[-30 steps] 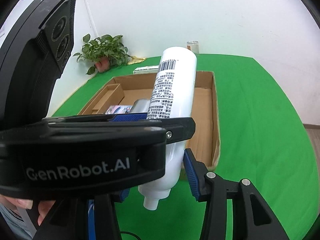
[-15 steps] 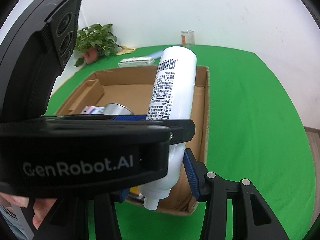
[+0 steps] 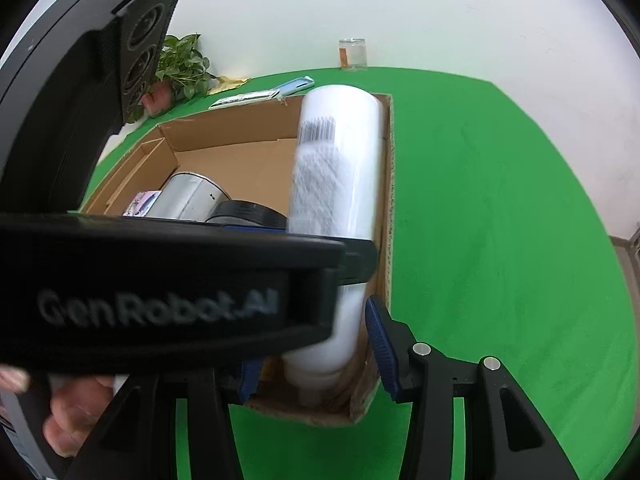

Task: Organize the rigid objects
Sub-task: 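Stand the bottle beside the jar and open both tools, then withdraw both tools and move toward the blue stapler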

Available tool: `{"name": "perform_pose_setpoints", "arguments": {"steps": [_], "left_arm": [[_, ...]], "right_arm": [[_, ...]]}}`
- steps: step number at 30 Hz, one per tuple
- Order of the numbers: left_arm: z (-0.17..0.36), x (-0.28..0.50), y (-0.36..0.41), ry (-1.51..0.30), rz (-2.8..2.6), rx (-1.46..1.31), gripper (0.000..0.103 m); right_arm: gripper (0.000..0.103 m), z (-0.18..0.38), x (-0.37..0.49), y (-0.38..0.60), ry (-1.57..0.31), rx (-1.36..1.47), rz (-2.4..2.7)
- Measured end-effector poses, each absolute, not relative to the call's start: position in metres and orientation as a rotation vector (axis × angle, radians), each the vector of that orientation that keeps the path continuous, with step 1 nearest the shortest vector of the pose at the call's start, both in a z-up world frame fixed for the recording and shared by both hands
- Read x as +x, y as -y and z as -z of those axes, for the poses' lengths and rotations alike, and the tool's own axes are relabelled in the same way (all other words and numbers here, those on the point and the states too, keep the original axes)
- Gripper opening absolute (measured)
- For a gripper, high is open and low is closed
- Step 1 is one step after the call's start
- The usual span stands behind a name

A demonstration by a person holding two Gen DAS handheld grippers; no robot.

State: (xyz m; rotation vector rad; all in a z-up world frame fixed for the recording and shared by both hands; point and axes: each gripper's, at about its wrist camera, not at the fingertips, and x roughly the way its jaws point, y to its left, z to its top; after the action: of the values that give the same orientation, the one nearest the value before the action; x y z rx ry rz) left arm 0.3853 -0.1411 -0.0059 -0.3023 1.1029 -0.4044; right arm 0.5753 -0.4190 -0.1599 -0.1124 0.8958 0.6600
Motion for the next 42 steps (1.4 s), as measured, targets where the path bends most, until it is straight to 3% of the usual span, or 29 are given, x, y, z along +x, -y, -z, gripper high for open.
{"name": "perform_pose_setpoints", "arguments": {"steps": [2, 6, 7, 8, 10, 12, 15, 16, 17, 18, 19, 20, 21, 22, 23, 24, 25, 42], "left_arm": [[-0.005, 0.371, 0.134, -1.064, 0.401, -0.279, 0.044], [-0.037, 0.321, 0.111, -0.929, 0.37, -0.206, 0.045], [-0.046, 0.306, 0.103, -0.891, 0.345, -0.181, 0.051], [-0.055, 0.29, 0.095, -0.849, 0.314, -0.162, 0.071], [-0.069, 0.26, 0.078, -0.747, 0.237, -0.138, 0.092], [-0.077, 0.233, 0.066, -0.669, 0.199, -0.095, 0.092], [-0.081, 0.204, 0.046, -0.636, 0.116, -0.043, 0.092], [-0.082, 0.195, 0.04, -0.625, 0.088, -0.043, 0.074], [-0.082, 0.187, 0.032, -0.636, 0.071, -0.051, 0.021], [-0.079, 0.184, 0.024, -0.683, 0.069, -0.066, 0.0], [-0.078, 0.18, 0.019, -0.711, 0.056, -0.085, 0.007], [-0.078, 0.172, 0.013, -0.714, 0.035, -0.101, 0.007], [-0.079, 0.162, 0.007, -0.692, 0.024, -0.107, 0.007], [-0.081, 0.152, 0.002, -0.668, 0.013, -0.112, 0.018], [-0.082, 0.145, -0.003, -0.669, -0.004, -0.109, 0.061], [-0.082, 0.138, -0.006, -0.674, -0.022, -0.111, 0.086], [-0.083, 0.129, -0.011, -0.655, -0.04, -0.129, 0.102], [-0.057, 0.069, -0.012, -0.533, -0.139, -0.152, 0.102]], "right_arm": [[0.051, 0.157, 0.569, 0.422, -0.888, -0.101, -0.665], [0.073, 0.144, 0.54, 0.436, -0.815, -0.104, -0.633], [0.074, 0.141, 0.531, 0.438, -0.789, -0.109, -0.627], [0.078, 0.138, 0.521, 0.441, -0.773, -0.114, -0.619], [0.089, 0.133, 0.504, 0.444, -0.755, -0.108, -0.598], [0.093, 0.127, 0.489, 0.447, -0.734, -0.097, -0.598], [0.09, 0.119, 0.46, 0.447, -0.694, -0.11, -0.583], [0.081, 0.117, 0.45, 0.447, -0.679, -0.111, -0.583], [0.04, 0.114, 0.44, 0.447, -0.662, -0.111, -0.588], [0.013, 0.113, 0.432, 0.445, -0.665, -0.114, -0.59], [0.014, 0.112, 0.425, 0.443, -0.676, -0.107, -0.599], [0.016, 0.11, 0.416, 0.443, -0.678, -0.086, -0.616], [0.028, 0.107, 0.408, 0.443, -0.671, -0.075, -0.631], [0.045, 0.105, 0.398, 0.442, -0.662, -0.073, -0.641], [0.092, 0.103, 0.387, 0.44, -0.651, -0.075, -0.645], [0.1, 0.102, 0.378, 0.439, -0.627, -0.072, -0.64], [0.102, 0.1, 0.366, 0.44, -0.583, -0.06, -0.643], [0.103, 0.119, 0.285, 0.419, -0.6, -0.143, -0.637]]}}
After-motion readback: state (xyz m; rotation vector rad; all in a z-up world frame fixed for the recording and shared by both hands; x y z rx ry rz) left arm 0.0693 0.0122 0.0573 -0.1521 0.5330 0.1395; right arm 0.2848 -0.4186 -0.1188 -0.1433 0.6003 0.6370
